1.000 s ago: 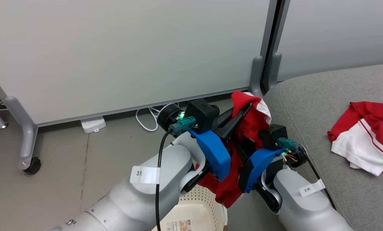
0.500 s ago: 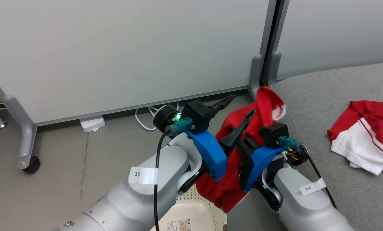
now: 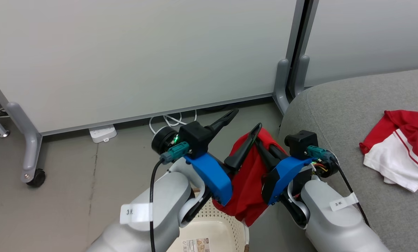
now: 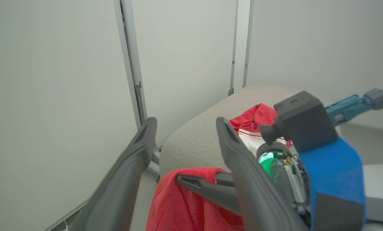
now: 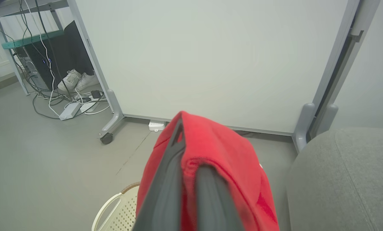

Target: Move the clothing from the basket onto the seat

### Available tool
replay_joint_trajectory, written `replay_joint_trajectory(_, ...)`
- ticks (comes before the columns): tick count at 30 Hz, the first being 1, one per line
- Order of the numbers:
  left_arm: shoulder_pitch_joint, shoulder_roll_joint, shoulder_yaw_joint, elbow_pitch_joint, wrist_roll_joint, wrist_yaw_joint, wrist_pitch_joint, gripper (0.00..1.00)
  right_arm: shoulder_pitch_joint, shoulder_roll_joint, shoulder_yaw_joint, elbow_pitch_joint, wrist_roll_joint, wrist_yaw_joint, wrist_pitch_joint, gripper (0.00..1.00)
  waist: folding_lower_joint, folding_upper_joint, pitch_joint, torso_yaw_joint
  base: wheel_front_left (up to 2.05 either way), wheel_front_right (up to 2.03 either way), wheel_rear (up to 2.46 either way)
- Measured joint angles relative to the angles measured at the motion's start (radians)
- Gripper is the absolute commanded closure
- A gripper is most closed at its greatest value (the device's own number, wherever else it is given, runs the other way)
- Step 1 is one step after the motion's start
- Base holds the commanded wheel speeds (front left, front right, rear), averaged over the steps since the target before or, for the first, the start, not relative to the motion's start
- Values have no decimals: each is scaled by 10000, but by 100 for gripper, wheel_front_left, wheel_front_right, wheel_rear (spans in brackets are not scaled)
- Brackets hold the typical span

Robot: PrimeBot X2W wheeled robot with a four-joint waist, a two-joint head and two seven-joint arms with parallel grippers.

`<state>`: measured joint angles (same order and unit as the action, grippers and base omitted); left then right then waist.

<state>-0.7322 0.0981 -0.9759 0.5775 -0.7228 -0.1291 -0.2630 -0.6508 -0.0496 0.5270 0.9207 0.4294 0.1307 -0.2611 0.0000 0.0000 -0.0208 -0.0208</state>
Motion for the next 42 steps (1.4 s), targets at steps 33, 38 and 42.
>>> replay_joint_trajectory(33,6217,809,5825,-2579,3218,0,0,0,564,0,-1160,-1060,-1197,0,17,100,0,0,214,-296,0,0,0)
replay_joint_trajectory(38,6260,756,5912,-2619,3308,0,0,0,615,-2,-1185,-1179,-1258,0,59,100,0,0,201,-348,0,0,0)
replay_joint_trajectory(42,6262,740,5952,-2675,3363,0,0,0,646,0,-1229,-1266,-1296,0,104,100,-1,0,236,-567,0,0,0)
